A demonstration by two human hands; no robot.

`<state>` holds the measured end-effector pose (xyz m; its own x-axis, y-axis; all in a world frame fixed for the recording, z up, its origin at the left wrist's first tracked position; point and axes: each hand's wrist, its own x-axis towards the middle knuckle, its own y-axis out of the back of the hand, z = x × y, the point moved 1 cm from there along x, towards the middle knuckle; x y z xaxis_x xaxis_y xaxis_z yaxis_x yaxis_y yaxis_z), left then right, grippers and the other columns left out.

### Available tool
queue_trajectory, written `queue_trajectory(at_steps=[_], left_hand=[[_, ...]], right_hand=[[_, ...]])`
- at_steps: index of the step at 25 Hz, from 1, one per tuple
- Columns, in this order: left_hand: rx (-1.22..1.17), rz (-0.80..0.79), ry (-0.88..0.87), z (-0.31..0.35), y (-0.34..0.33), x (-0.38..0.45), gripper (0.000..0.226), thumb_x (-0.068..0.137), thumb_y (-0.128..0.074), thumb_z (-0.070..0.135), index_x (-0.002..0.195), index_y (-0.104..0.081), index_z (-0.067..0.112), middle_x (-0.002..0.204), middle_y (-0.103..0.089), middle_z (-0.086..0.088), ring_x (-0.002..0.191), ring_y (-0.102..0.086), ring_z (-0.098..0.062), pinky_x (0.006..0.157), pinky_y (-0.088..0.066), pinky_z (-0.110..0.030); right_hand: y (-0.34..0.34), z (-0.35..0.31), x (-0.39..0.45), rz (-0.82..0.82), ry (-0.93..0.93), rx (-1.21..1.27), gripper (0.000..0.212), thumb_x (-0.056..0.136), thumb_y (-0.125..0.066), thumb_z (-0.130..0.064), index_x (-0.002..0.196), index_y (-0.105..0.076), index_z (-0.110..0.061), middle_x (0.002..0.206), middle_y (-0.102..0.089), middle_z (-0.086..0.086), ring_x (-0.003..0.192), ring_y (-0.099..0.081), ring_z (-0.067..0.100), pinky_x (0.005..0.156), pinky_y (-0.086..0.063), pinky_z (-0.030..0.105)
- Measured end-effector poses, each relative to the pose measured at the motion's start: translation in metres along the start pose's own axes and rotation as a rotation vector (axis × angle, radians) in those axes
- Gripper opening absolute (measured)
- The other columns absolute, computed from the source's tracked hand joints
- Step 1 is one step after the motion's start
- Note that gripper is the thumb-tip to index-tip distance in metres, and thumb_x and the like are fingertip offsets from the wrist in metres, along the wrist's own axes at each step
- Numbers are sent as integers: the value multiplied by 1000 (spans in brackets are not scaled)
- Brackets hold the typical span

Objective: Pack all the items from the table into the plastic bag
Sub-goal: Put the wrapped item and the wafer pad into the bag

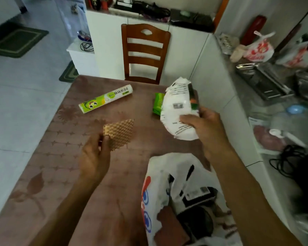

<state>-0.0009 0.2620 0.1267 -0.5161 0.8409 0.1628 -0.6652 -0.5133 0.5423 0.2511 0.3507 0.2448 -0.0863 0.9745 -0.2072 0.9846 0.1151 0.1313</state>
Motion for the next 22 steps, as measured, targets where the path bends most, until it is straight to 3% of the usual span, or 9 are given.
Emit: queue_trajectory(at_steps=[2,4,6,9,12,16,17,19,22], left_hand=[[-106,1,-45,45,23,-43,26,98,-43,32,99,-61,13,92,-66,-7,82,-61,-19,66,-52,-31],[-255,-72,-148,89,44,-85,17,99,-46,20,99,-63,17,89,-66,2,82,-62,-6,68,-52,-15],[-211,-202,-338,115,45,-127,15,98,-48,21,95,-63,21,88,-66,10,84,-61,1,71,-47,-8],[153,-512,-675,105,9,-173,26,95,-49,34,110,-66,21,108,-69,7,98,-60,-5,83,-52,-21],[401,-865,-714,88,-14,-185,35,86,-51,40,120,-59,38,132,-58,14,120,-48,-7,94,-45,-34],[729,-639,-879,96,-43,-172,27,67,-72,27,94,-71,29,145,-47,-9,135,-32,-30,102,-35,-51],[843,-563,-916,102,-53,-161,32,66,-74,22,98,-71,26,149,-41,-14,139,-28,-36,106,-29,-56],[1014,-496,-972,113,-65,-134,52,76,-68,20,127,-56,22,159,-19,-16,145,-18,-38,111,-22,-59],[1143,-560,-960,114,-72,-97,67,87,-58,18,145,-26,22,160,0,-17,146,-8,-37,111,-21,-55]], right_hand=[[49,-7,-63,-8,44,171,27,74,-74,-5,96,-73,-19,93,-78,3,82,-74,21,67,-61,34],[88,15,-108,-34,14,230,30,65,-77,-23,95,-74,-23,94,-78,3,83,-74,22,66,-60,32],[110,52,-135,6,-76,204,41,60,-77,-33,100,-74,-26,100,-77,4,87,-74,24,66,-60,32],[127,103,-159,102,-177,307,43,65,-73,-26,108,-70,-23,107,-75,8,93,-73,27,69,-61,34],[141,120,-173,181,-187,387,45,66,-72,-27,111,-70,-21,108,-74,8,96,-72,26,74,-61,35],[151,126,-182,166,-112,324,47,61,-78,-37,106,-71,-27,107,-75,5,97,-72,25,76,-60,38],[150,126,-183,139,-77,302,52,57,-82,-42,106,-70,-28,106,-75,3,95,-72,23,73,-61,36],[142,126,-183,82,-32,219,52,57,-86,-42,104,-70,-27,101,-76,-2,89,-73,17,66,-60,29],[126,134,-175,8,34,-80,30,76,-77,-14,98,-69,-32,96,-76,-12,86,-72,8,68,-58,23]])
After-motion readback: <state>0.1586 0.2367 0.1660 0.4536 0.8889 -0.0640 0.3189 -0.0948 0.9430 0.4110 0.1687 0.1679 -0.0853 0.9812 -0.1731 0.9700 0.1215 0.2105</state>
